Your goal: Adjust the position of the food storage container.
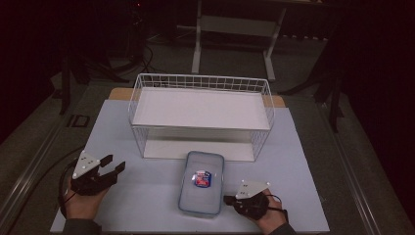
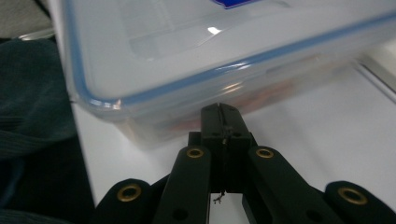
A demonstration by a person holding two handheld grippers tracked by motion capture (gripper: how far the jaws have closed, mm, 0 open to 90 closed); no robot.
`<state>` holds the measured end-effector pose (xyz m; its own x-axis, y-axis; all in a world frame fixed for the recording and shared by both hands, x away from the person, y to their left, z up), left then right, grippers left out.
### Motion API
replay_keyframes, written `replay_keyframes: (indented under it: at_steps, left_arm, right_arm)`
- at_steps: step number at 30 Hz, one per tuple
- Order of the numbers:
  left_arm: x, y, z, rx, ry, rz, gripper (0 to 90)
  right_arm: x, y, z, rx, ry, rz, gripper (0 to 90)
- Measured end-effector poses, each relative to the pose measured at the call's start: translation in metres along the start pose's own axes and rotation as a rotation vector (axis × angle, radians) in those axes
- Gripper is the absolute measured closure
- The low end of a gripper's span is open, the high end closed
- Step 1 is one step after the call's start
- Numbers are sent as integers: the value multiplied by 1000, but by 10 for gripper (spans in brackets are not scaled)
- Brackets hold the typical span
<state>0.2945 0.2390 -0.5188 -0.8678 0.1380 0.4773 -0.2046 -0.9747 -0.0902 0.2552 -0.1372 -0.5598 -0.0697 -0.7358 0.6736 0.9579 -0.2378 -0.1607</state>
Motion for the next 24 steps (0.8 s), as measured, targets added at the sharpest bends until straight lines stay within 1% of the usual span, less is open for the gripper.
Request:
replay_keyframes:
  at_steps: [2, 6, 7, 9, 11, 13, 14, 15, 17, 18, 19, 21, 22, 24]
  left_arm:
    - [0, 0, 0, 3, 1, -2, 465]
    - [0, 0, 0, 2, 1, -2, 466]
    - [1, 0, 0, 4, 0, -4, 466]
    - [1, 0, -1, 4, 0, -3, 466]
    - [0, 0, -1, 7, -1, -5, 466]
    - [0, 0, -1, 4, -1, -9, 466]
    - [0, 0, -1, 4, -1, -9, 467]
    - [0, 1, -2, 1, -4, -14, 468]
    - [0, 2, -3, -5, -9, -18, 473]
    - [0, 2, -3, -5, -9, -18, 475]
    - [0, 4, -3, -15, -9, -23, 479]
    - [2, 7, -4, -20, -11, -27, 483]
    - [4, 8, -4, -27, -10, -32, 486]
    - [6, 11, -5, -35, -11, -41, 500]
  right_arm:
    - [-8, -8, 6, 20, 5, 23, 898]
    - [-27, -22, 21, 60, 11, 53, 897]
    - [-32, -25, 24, 60, 15, 61, 898]
    - [-41, -29, 32, 81, 23, 75, 898]
    - [-51, -34, 39, 81, 34, 85, 898]
    - [-60, -37, 45, 81, 44, 86, 898]
    - [-60, -37, 45, 81, 44, 86, 898]
    - [-68, -37, 52, 81, 57, 69, 897]
    - [-75, -36, 58, 80, 77, 53, 897]
    - [-78, -36, 62, 81, 88, 53, 898]
    - [-80, -36, 65, 80, 93, 57, 897]
    - [-78, -38, 70, 79, 113, 71, 896]
    - [-75, -38, 72, 81, 123, 72, 895]
    - [-64, -34, 75, 77, 147, 54, 895]
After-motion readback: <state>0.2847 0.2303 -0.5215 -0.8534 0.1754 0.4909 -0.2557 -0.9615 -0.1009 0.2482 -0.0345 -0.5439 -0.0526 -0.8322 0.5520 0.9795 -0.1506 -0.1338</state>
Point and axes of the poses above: each handheld gripper's, and its own axes: x roughly backward along the jaws, z roughly out of its top, y roughly to its right, the point moved 8 cm from there along -x, roughly forward along the jaws, and after that the axes turned 13 degrees about z, right-handed, at the moved point
